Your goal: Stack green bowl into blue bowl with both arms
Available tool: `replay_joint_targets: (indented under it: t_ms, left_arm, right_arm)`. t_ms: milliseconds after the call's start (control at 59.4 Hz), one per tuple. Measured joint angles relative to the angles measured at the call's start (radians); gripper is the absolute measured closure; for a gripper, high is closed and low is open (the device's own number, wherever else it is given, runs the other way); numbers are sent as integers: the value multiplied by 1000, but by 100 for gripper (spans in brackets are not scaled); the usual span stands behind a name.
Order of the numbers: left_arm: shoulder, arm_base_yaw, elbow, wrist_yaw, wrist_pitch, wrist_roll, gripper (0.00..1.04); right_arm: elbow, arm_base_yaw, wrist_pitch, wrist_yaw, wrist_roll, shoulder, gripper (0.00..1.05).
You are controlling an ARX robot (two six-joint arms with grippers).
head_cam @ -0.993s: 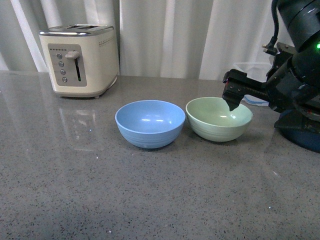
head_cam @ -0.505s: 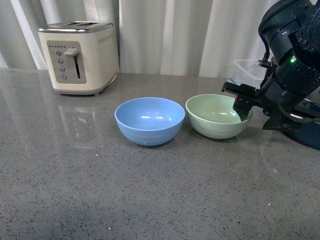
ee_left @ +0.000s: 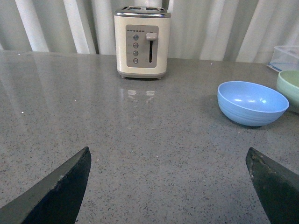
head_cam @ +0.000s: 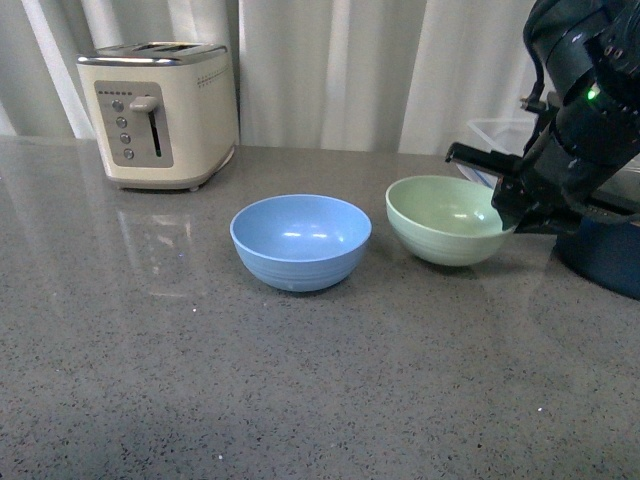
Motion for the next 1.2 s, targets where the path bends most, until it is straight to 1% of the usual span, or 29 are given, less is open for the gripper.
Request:
replay_joint_targets:
  t_ms: [118,236,404,505,707,960,1195]
  left_arm:
    - [0,0,0,0,0,0,7]
    - [0,0,0,0,0,0,7]
    - [0,0,0,0,0,0,7]
    - [0,0,0,0,0,0,7]
    - [0,0,0,0,0,0,7]
    - [0,0,0,0,0,0,7]
    - [0,0,0,0,0,0,7]
  right_arm:
    - [-19,12,17,-21,-11,-96,104]
    - [-35,42,37,-48,-27,-181,104]
    - [-57,117,59,-94,-68,-235,104]
    - [-83,174,73,-94,-100,-233,104]
    - [-84,251,82,-75,-126,-186,104]
    - [-6,267,62,-47,-127,-87,104]
    - [75,272,42,0,-133,-14,104]
